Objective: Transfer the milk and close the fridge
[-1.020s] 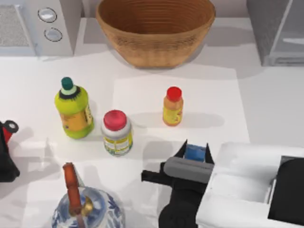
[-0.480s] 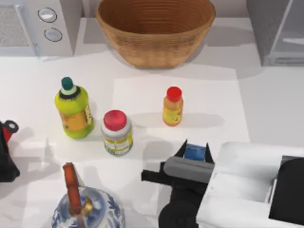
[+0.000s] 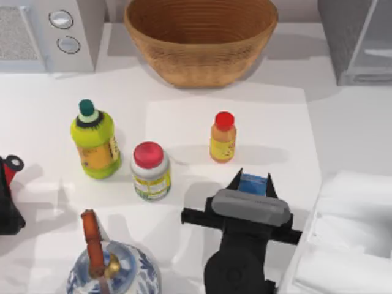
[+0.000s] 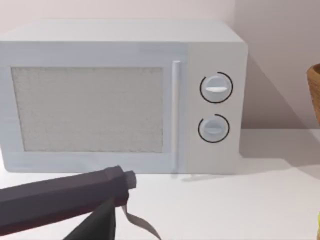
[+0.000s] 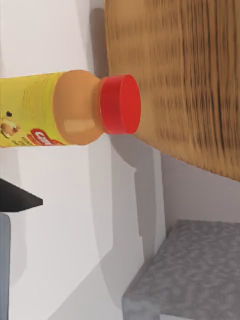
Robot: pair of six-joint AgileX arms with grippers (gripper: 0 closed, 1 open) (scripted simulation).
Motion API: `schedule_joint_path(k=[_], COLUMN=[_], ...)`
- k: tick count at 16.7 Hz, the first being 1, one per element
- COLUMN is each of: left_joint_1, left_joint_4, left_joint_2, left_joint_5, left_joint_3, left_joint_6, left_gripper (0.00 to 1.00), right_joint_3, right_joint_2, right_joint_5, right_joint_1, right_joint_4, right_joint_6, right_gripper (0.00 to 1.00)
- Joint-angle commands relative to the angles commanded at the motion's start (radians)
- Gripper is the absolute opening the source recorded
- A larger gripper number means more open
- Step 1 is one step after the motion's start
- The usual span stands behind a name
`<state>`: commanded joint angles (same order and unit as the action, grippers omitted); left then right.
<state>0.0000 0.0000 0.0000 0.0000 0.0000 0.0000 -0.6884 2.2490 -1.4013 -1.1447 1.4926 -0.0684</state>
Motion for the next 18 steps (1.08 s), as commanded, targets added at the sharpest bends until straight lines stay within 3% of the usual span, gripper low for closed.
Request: schedule_joint_path(k=[5, 9, 12, 18], left_joint_1=[0.0, 0.0, 0.0, 0.0], left_joint_4=[0.0, 0.0, 0.0, 0.0], left_joint_2=[0.0, 0.0, 0.0, 0.0], left_joint_5=[0.0, 0.0, 0.0, 0.0], left_joint_3=[0.0, 0.0, 0.0, 0.0], left_joint_6=[0.0, 0.0, 0.0, 0.0], left_gripper=[1.0, 1.0, 1.0, 1.0], right_joint_3=[0.001, 0.059, 0.102, 0.168], right_joint_2=[-0.008, -0.112, -0.22, -0.452], right_joint_5=[0.012, 0.152, 0.351, 0.906], right_joint_1=[0.013, 0.152, 0.302, 0.698], right_joint_4=[-0.004, -0.073, -0.13, -0.216], right_joint_6=[-0.001, 0.008, 0.014, 0.023], right_gripper=[0.0, 0.0, 0.0, 0.0])
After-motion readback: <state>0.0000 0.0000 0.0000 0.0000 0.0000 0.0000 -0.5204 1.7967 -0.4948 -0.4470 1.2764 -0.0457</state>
